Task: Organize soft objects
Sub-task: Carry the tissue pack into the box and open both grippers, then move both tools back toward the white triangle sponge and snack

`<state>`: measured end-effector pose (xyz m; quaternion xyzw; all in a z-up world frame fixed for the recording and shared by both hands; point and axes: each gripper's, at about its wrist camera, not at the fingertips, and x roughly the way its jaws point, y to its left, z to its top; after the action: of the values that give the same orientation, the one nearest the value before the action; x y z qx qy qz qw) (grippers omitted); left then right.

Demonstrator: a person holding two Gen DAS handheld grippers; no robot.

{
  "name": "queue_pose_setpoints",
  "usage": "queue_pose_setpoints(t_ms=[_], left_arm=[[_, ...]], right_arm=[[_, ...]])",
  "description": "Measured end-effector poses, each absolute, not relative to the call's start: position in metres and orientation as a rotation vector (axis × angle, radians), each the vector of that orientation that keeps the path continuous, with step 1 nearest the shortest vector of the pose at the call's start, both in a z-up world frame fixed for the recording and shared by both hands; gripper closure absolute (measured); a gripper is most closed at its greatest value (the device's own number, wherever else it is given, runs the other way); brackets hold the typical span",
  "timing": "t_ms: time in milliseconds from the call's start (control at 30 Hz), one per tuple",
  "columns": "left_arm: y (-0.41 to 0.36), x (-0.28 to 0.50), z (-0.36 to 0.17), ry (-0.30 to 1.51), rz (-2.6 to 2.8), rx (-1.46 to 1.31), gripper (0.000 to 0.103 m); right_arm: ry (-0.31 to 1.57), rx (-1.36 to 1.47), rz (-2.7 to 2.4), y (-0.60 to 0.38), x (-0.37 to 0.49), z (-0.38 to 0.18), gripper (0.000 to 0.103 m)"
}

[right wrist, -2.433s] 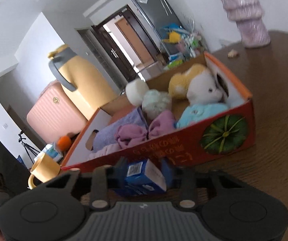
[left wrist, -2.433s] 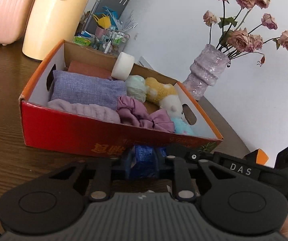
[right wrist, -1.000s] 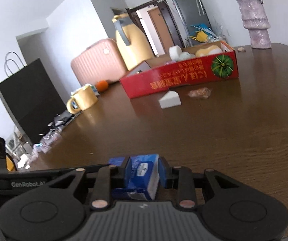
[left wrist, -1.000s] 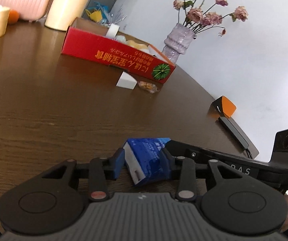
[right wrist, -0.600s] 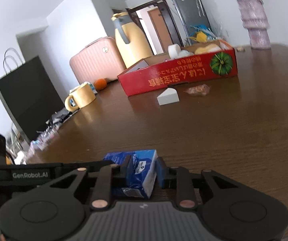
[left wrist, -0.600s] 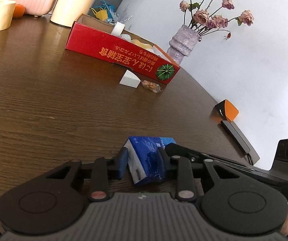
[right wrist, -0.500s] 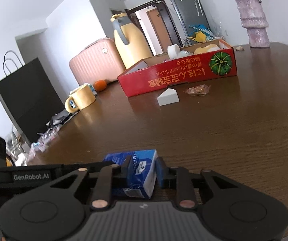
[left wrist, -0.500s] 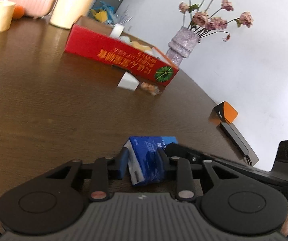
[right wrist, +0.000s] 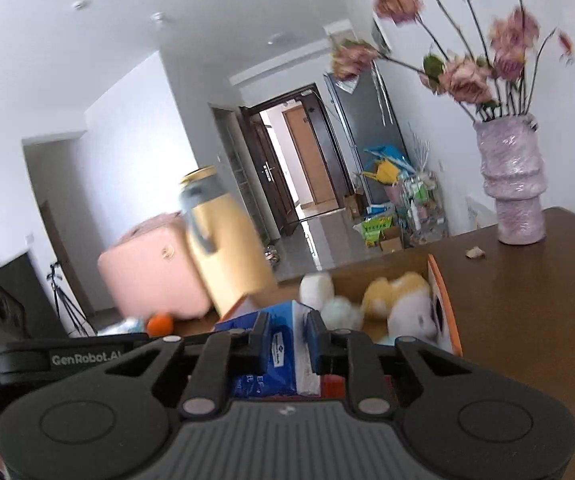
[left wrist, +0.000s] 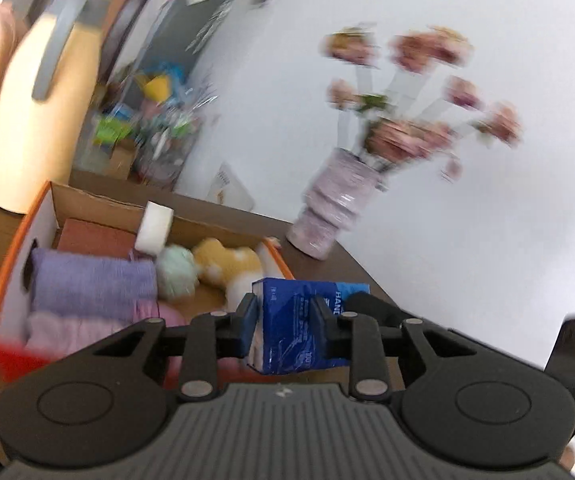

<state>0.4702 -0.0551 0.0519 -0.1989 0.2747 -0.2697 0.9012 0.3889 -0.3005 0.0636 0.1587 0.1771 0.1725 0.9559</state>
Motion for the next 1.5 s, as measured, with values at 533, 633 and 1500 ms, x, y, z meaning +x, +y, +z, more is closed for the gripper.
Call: queue_pose_setpoints(t_ms=[533,633,1500], left_arm=[[-0.074,0.587,-0.033,0.831,-0.320,-0.188,0.079],[-0.073,0.583,-0.028,0.823,-0.339,-0.178,0.078],[-0.021,0.330,0.097,0.252,-0.053,0.054,0.012]], right_arm=[[0.785,0.184,0.309,-0.260,0.588,-0.035,0.085],[0.776,0.201,0.304,-0.259,0.590,-0.037,0.084],[0.149,-0.051,0.224,-0.294,0.348,0.114,0.013]])
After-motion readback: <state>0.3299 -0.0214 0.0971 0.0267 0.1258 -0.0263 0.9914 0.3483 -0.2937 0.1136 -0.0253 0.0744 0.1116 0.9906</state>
